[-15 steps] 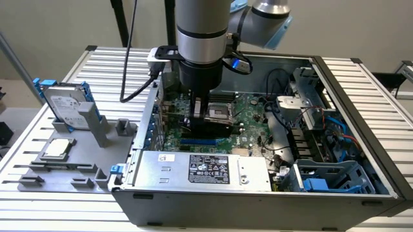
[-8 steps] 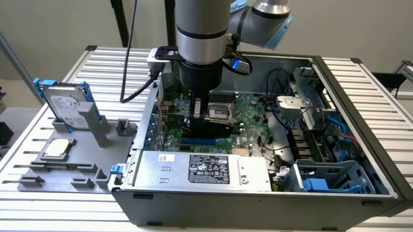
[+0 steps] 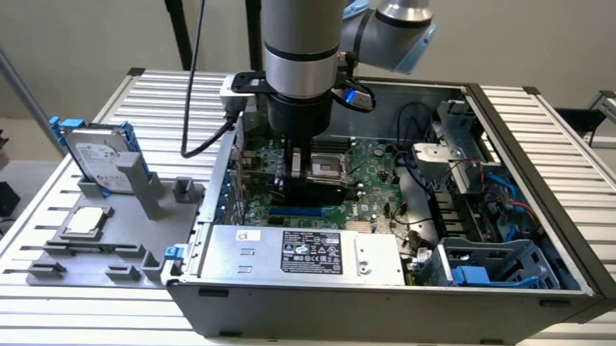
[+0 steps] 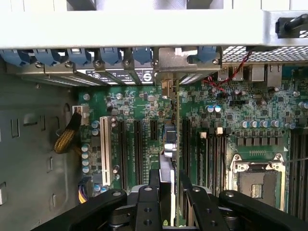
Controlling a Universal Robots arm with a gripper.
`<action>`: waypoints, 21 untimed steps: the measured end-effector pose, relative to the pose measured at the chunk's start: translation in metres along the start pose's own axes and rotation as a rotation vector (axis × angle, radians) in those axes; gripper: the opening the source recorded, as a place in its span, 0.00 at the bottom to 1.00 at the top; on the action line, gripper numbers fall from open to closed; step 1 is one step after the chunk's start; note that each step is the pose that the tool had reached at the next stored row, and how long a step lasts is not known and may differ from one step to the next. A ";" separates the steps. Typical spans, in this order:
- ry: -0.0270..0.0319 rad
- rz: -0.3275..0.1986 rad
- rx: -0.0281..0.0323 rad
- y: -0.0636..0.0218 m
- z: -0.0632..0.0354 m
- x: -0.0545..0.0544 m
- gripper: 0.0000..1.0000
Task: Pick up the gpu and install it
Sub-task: 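Insert the gpu into the slot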
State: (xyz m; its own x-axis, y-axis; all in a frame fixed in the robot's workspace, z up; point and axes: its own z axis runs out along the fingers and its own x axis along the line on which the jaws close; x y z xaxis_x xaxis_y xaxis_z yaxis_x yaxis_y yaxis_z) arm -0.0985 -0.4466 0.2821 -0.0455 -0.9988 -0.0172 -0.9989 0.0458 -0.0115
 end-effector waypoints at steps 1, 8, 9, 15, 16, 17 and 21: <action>-0.0003 0.000 -0.0001 0.0000 0.0007 0.000 0.27; 0.0002 0.000 -0.0034 0.0001 0.0092 -0.001 0.27; 0.0002 0.000 -0.0040 0.0001 0.0104 -0.001 0.27; 0.0009 0.000 -0.0092 0.0002 0.0155 -0.002 0.27; 0.0010 0.000 -0.0098 0.0001 0.0162 -0.002 0.27; 0.0011 0.000 -0.0102 -0.0001 0.0167 -0.002 0.27; 0.0013 -0.001 -0.0104 -0.0011 0.0176 -0.003 0.27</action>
State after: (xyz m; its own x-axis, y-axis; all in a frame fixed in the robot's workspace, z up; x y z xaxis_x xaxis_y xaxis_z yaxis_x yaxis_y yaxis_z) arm -0.0971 -0.4429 0.2646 -0.0443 -0.9989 -0.0159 -0.9990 0.0444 -0.0011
